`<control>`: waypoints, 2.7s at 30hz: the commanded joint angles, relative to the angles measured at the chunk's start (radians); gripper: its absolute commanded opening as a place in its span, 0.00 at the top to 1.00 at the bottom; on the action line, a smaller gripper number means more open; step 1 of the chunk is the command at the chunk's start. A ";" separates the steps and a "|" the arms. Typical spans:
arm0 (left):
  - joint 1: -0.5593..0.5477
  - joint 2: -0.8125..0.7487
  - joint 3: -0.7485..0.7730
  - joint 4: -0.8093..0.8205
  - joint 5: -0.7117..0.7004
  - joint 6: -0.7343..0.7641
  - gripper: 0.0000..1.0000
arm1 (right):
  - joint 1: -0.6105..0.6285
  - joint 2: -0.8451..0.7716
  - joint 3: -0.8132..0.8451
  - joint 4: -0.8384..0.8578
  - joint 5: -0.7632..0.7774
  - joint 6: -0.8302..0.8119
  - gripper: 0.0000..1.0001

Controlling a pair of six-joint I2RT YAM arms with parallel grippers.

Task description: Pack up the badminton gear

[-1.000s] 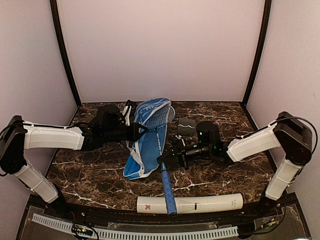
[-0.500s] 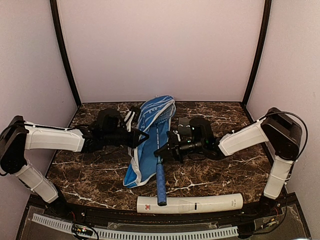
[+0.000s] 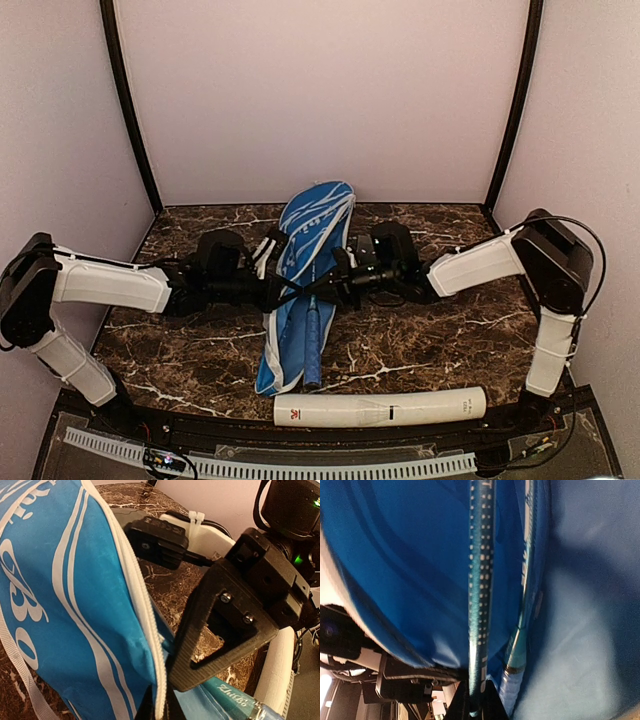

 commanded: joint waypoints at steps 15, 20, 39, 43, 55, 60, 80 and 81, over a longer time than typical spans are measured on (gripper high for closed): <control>-0.071 -0.063 -0.007 0.081 -0.027 -0.147 1.00 | -0.019 0.080 0.162 0.023 0.194 -0.159 1.00; -0.074 -0.058 0.001 0.079 -0.023 -0.156 1.00 | -0.020 0.091 0.181 0.025 0.233 -0.154 1.00; -0.079 -0.065 0.039 0.093 -0.019 -0.214 1.00 | -0.006 0.143 0.194 0.024 0.367 -0.283 1.00; -0.079 -0.073 0.040 0.095 -0.020 -0.221 1.00 | -0.006 0.160 0.198 0.035 0.374 -0.290 1.00; -0.079 -0.037 0.063 0.054 -0.046 -0.223 1.00 | 0.031 0.163 0.248 -0.044 0.404 -0.363 0.99; -0.063 -0.046 0.088 -0.038 -0.102 -0.162 1.00 | 0.046 0.133 0.256 -0.108 0.443 -0.415 0.88; 0.209 -0.107 0.152 -0.541 -0.139 0.259 1.00 | 0.032 -0.187 0.054 -0.271 0.409 -0.641 0.45; 0.209 -0.107 0.158 -0.560 -0.156 0.266 1.00 | 0.027 -0.209 0.043 -0.287 0.419 -0.658 0.45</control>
